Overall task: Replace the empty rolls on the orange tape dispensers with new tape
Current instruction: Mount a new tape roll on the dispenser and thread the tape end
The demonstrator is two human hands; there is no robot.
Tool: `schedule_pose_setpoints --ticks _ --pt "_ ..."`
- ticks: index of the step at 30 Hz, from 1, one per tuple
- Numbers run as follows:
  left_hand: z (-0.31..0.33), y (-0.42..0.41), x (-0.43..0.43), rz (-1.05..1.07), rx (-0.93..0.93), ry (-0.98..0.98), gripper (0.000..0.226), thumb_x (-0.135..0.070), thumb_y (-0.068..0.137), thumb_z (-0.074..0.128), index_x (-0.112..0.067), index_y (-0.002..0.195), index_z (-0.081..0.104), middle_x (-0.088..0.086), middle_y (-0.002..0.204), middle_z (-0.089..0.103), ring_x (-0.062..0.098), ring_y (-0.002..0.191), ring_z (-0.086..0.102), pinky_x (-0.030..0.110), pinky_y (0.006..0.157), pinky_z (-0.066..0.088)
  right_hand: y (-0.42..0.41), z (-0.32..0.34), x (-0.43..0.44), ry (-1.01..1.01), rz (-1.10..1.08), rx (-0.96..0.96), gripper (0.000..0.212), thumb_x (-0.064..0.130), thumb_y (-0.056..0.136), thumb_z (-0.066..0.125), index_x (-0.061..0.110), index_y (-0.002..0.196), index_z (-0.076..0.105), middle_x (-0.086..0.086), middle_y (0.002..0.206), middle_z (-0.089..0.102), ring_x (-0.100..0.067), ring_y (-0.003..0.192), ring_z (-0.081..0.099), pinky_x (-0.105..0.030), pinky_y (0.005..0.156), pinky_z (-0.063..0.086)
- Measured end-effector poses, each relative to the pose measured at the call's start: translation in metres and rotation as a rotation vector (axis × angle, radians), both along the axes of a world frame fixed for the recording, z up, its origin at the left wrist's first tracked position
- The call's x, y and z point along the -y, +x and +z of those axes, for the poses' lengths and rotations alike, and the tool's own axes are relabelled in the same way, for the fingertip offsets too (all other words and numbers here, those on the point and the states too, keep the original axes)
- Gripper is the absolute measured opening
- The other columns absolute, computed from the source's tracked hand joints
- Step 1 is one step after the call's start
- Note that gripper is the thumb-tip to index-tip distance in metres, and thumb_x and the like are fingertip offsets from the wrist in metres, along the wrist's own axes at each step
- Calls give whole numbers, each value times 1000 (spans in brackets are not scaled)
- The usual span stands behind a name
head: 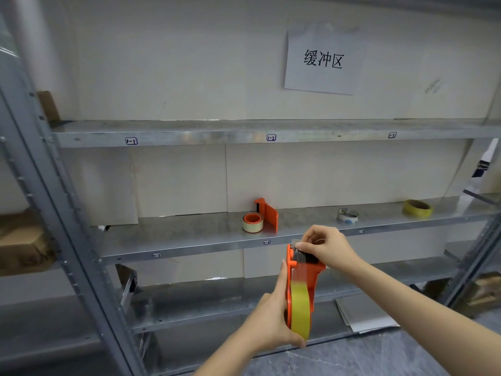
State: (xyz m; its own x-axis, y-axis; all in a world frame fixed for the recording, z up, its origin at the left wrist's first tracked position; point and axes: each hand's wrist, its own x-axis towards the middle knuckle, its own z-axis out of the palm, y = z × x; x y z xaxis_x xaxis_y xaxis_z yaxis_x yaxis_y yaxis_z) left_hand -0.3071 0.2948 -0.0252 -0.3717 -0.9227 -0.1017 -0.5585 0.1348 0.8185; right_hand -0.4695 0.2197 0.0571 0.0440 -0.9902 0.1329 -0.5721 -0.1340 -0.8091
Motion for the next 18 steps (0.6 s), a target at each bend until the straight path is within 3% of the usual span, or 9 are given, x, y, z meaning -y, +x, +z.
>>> schedule_pose_setpoints --ticks 4,8,13,18 --pt "-3 3 0 4 28 -34 143 -28 55 83 -63 131 -33 14 90 68 30 94 64 48 83 57 0 1 -1 23 1 23 16 21 73 78 11 71 66 -14 78 72 -15 67 59 -30 64 47" --pt "0 5 -1 23 37 -50 142 -27 55 85 -67 130 -29 13 92 67 28 92 65 48 83 57 2 4 -1 29 10 5 17 21 74 78 8 75 67 -5 69 68 -11 63 59 -23 61 47" --pt "7 8 -4 25 46 -76 138 -26 56 84 -69 131 -24 7 91 70 22 87 68 45 82 59 1 5 2 -1 17 -26 16 23 74 78 13 71 65 -2 62 67 -14 62 61 -29 63 47" --pt "12 14 -6 0 -9 -48 136 -23 58 86 -70 134 -16 5 92 72 21 89 67 43 85 58 3 10 7 1 34 -57 17 24 74 78 16 68 64 7 51 58 -8 54 55 -24 58 43"
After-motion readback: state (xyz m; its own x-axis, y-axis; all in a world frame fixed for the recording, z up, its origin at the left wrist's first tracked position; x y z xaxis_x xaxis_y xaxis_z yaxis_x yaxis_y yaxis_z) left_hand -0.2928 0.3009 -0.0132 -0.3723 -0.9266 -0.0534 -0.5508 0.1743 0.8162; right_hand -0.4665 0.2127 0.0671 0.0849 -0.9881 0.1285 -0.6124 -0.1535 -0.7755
